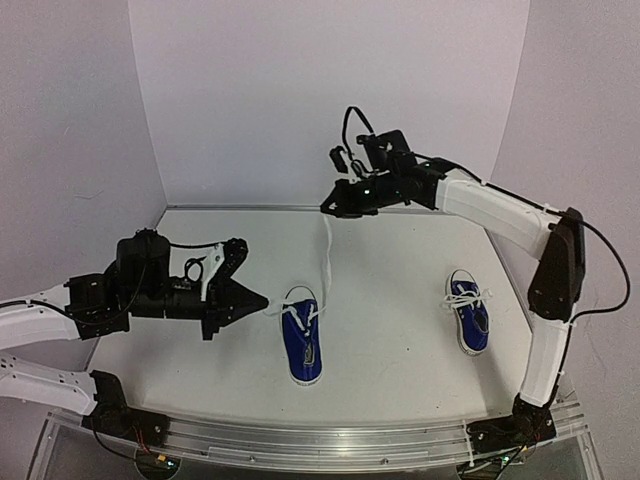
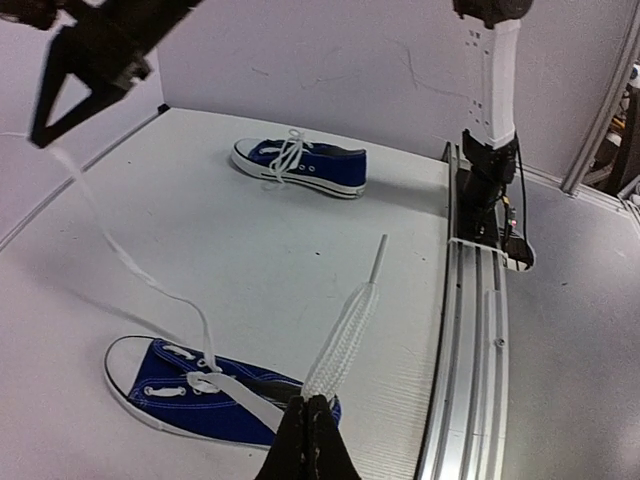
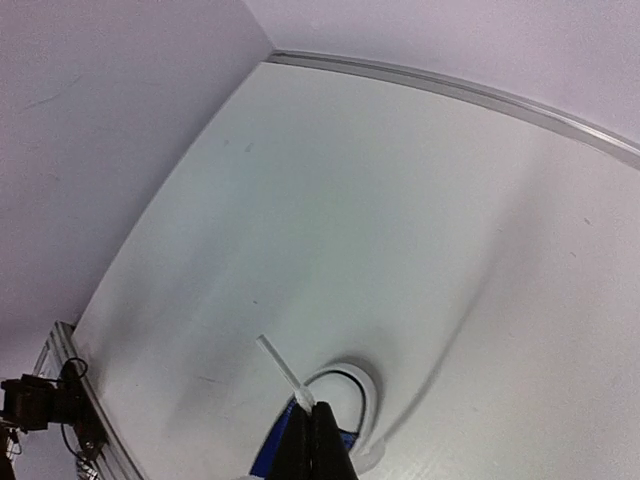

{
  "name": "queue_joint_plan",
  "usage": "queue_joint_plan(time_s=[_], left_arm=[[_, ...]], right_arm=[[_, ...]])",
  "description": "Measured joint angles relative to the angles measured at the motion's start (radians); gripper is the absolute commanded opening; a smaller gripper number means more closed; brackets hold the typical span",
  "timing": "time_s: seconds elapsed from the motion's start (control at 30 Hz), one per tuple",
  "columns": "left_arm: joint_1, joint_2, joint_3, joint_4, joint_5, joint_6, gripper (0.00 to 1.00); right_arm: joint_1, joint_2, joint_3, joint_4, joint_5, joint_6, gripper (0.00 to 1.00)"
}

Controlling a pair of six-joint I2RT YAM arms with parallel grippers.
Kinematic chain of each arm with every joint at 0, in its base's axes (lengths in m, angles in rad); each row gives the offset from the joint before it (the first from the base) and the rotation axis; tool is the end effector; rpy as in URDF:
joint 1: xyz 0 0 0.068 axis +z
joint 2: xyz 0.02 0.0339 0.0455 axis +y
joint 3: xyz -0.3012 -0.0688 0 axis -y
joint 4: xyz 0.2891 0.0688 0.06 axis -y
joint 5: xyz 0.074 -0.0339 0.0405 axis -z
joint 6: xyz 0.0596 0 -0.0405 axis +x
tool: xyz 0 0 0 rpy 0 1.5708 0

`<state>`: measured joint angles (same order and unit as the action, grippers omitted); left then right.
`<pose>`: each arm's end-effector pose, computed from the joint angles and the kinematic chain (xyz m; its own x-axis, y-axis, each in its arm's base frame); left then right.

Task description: Tie the shoes

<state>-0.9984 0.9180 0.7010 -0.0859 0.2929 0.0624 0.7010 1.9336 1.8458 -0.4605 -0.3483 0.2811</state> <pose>0.1249 -0.2257 0.3100 -0.1018 0.2682 -0.9580 0.9623 0.2707 -0.0264 0.3927 0.3581 0.3617 -0.6126 -0.1758 -0.7706 -0.6858 0.6029 0.4077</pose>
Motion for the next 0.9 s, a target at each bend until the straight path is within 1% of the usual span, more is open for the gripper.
queue_joint_plan(time_s=[0.17,0.27,0.37,0.4,0.43,0.47,0.5,0.53,0.57,0.6,0.73,0.8,0.9], left_arm=[[-0.092,0.042,0.008,-0.071,-0.007,0.0,0.0],[-0.121,0.056,0.013,-0.11,-0.009,0.0,0.0],[-0.125,0.055,0.016,-0.135,-0.009,0.0,0.0],[-0.125,0.051,0.017,-0.141,-0.009,0.0,0.0],[-0.125,0.046,0.017,-0.149,-0.009,0.0,0.0],[-0.125,0.039,0.017,-0.154,-0.009,0.0,0.0],[-0.125,0.032,0.017,-0.158,-0.01,0.0,0.0],[-0.125,0.025,0.017,-0.161,-0.011,0.0,0.0],[-0.125,0.019,0.017,-0.163,-0.013,0.0,0.0],[-0.125,0.016,0.018,-0.165,-0.017,0.001,0.0],[-0.125,0.021,0.019,-0.176,-0.041,0.009,0.0],[-0.125,0.029,0.021,-0.187,-0.058,0.013,0.0],[-0.125,0.04,0.025,-0.201,-0.083,0.016,0.0]], right_arm=[[0.098,0.22,0.243,-0.005,-0.145,-0.001,0.0],[0.18,0.334,0.337,-0.014,-0.201,0.01,0.0],[0.251,0.421,0.399,-0.026,-0.241,0.028,0.0],[0.274,0.447,0.417,-0.03,-0.254,0.033,0.04],[0.296,0.469,0.431,-0.031,-0.269,0.041,0.13],[0.315,0.488,0.443,-0.033,-0.284,0.046,0.24],[0.33,0.503,0.451,-0.035,-0.297,0.059,0.42],[0.342,0.512,0.453,-0.035,-0.313,0.061,0.56],[0.352,0.519,0.454,-0.038,-0.327,0.067,0.62],[0.356,0.52,0.448,-0.041,-0.333,0.07,0.65],[0.33,0.467,0.357,-0.033,-0.332,0.064,0.65],[0.288,0.392,0.247,-0.042,-0.317,0.063,0.62],[0.203,0.283,0.115,-0.042,-0.288,0.051,0.54]])
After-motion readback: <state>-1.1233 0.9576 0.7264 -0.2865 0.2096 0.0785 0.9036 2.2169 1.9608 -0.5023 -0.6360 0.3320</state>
